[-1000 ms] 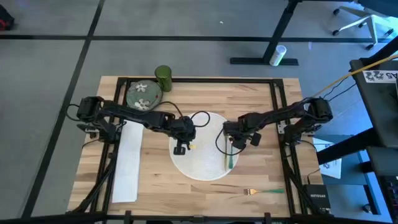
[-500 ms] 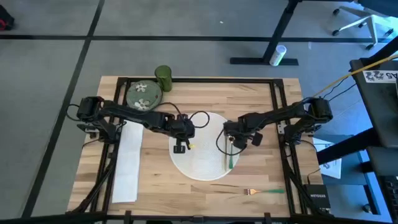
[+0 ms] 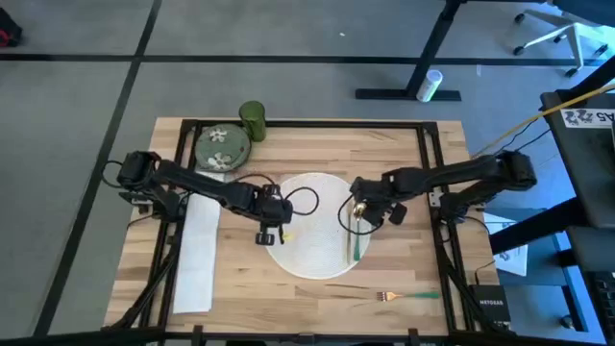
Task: Set table place
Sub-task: Fold the white table napkin
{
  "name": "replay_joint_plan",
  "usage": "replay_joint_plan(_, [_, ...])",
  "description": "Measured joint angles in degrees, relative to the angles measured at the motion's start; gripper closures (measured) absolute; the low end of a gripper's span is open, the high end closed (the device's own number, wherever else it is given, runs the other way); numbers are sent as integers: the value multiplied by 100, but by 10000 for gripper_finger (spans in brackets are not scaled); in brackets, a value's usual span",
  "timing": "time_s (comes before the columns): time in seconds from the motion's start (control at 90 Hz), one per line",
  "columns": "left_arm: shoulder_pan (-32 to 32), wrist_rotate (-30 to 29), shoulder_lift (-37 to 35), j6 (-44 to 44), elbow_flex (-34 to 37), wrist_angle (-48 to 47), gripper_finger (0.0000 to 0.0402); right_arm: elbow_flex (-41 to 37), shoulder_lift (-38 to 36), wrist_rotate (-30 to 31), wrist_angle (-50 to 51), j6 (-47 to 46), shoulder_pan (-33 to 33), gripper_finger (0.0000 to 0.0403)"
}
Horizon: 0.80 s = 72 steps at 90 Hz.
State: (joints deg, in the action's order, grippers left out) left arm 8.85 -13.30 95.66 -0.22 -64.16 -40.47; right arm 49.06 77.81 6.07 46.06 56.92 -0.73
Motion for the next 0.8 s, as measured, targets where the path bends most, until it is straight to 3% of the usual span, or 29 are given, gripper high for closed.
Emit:
replay_joint_plan(0.267, [571, -344, -9, -508, 0, -726, 402, 0, -370, -346, -434, -703, -12, 403])
replay_joint_plan(0.522, [1419, -343, -41, -1536, 0, -1825, 402, 0, -373, -721, -1746, -867, -470, 403])
replay_joint_plan(0.8, [2406, -345, -440, -2762, 0, -2168, 402, 0, -373, -721, -2893, -888, -767, 403])
